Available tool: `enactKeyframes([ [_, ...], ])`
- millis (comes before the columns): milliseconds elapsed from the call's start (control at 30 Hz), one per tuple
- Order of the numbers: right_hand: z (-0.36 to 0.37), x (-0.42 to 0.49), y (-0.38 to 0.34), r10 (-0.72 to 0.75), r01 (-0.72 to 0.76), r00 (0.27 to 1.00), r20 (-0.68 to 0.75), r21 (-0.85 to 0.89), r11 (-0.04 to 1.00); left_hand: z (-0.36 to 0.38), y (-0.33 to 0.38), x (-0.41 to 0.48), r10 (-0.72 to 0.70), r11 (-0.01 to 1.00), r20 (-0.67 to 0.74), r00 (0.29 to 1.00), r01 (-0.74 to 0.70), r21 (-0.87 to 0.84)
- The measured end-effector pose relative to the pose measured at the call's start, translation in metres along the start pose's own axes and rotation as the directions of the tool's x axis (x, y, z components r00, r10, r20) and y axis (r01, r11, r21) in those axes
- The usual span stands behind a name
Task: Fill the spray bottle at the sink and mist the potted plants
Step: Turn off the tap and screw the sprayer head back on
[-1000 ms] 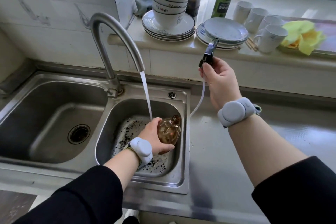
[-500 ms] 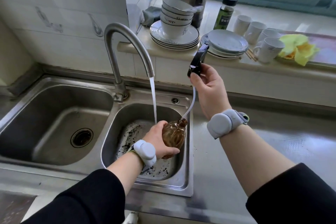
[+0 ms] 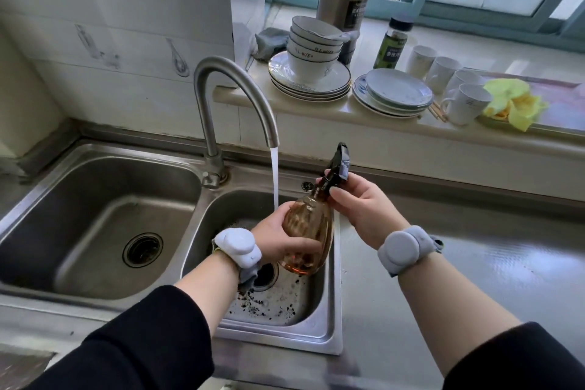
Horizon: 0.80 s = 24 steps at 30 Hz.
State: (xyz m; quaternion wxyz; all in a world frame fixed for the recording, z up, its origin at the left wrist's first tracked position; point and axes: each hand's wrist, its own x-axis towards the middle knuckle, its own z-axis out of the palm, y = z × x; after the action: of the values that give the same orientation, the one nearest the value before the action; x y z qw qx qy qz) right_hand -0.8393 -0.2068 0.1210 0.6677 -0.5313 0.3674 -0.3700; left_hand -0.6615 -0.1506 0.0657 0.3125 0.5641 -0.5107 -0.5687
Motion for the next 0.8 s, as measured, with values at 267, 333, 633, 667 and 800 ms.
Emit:
enactKeyframes([
  [267,-0.005,-0.001,-0.013,0.094,-0.094,0.990,0.108,-0.004,0.996,-0.017,0.023,-0.009,-0.025,0.998,0.207,0.978,0.035,-0.044],
  [333,-0.007,-0.002,-0.019,0.108,-0.104,0.981,0.159,-0.029,0.994,-0.018,0.026,-0.011,-0.029,0.998,0.234,0.972,0.041,-0.046],
  [633,-0.003,0.001,-0.020,0.104,-0.096,0.992,0.065,-0.112,0.989,-0.021,0.026,-0.008,0.014,1.000,0.218,0.976,-0.016,0.006],
  [667,0.000,0.002,-0.016,0.079,-0.079,0.997,-0.008,-0.175,0.981,-0.018,0.025,-0.007,0.038,0.998,0.144,0.989,-0.046,0.050],
  [800,0.018,0.004,0.000,-0.001,-0.074,0.960,-0.278,-0.257,0.963,0.001,0.024,-0.002,0.151,0.976,-0.102,0.983,-0.131,0.174],
])
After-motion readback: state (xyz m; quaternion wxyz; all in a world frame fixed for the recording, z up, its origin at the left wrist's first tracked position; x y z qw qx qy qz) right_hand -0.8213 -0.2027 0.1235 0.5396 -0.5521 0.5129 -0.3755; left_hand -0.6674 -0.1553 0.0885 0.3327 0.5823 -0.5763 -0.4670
